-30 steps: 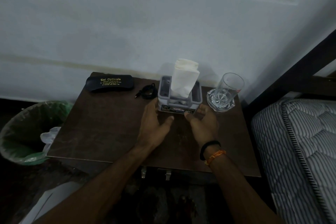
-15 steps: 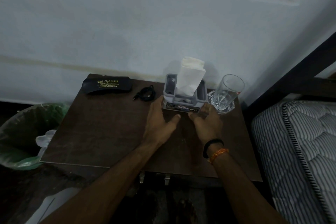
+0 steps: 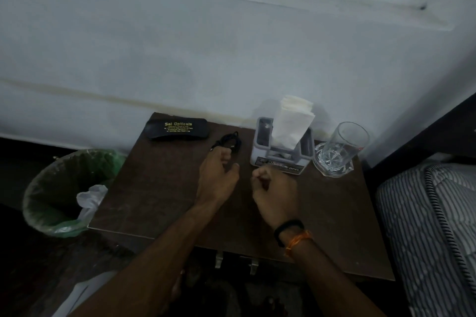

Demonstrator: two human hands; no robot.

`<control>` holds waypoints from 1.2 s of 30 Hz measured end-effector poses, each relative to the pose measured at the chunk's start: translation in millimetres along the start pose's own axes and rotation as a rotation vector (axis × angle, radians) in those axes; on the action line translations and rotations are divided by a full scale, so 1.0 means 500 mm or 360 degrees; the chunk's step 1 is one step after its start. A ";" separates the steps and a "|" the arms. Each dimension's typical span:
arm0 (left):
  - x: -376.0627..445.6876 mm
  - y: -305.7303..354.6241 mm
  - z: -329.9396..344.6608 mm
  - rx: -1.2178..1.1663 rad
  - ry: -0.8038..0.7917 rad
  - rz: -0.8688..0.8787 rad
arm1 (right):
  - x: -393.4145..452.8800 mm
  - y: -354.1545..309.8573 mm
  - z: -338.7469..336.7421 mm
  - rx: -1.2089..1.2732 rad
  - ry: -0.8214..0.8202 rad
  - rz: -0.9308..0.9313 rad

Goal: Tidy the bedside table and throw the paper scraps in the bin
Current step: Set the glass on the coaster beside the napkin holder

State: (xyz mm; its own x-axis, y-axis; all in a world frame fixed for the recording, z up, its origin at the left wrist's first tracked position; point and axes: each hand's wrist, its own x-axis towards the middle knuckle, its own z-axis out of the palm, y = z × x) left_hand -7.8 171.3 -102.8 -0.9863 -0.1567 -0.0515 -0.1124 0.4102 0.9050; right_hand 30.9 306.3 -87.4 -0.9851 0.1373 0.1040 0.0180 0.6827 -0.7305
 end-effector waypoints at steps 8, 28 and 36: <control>0.079 -0.067 -0.143 0.0660 0.0323 0.0385 | 0.036 -0.047 0.054 -0.0459 -0.0213 -0.0358; 0.284 -0.070 -0.299 0.1492 -0.0372 0.0500 | 0.097 -0.083 0.143 -0.0784 -0.0255 -0.0413; 0.286 -0.075 -0.297 0.1467 -0.0356 0.0497 | 0.114 -0.079 0.157 -0.0803 -0.0384 -0.0348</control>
State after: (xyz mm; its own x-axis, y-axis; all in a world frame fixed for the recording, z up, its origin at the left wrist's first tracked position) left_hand -126.6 0.2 -81.3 -0.9770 0.2111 -0.0313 0.1996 0.9560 0.2151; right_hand -39.6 230.9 -105.6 -0.9851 -0.1713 0.0168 -0.1687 0.9412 -0.2928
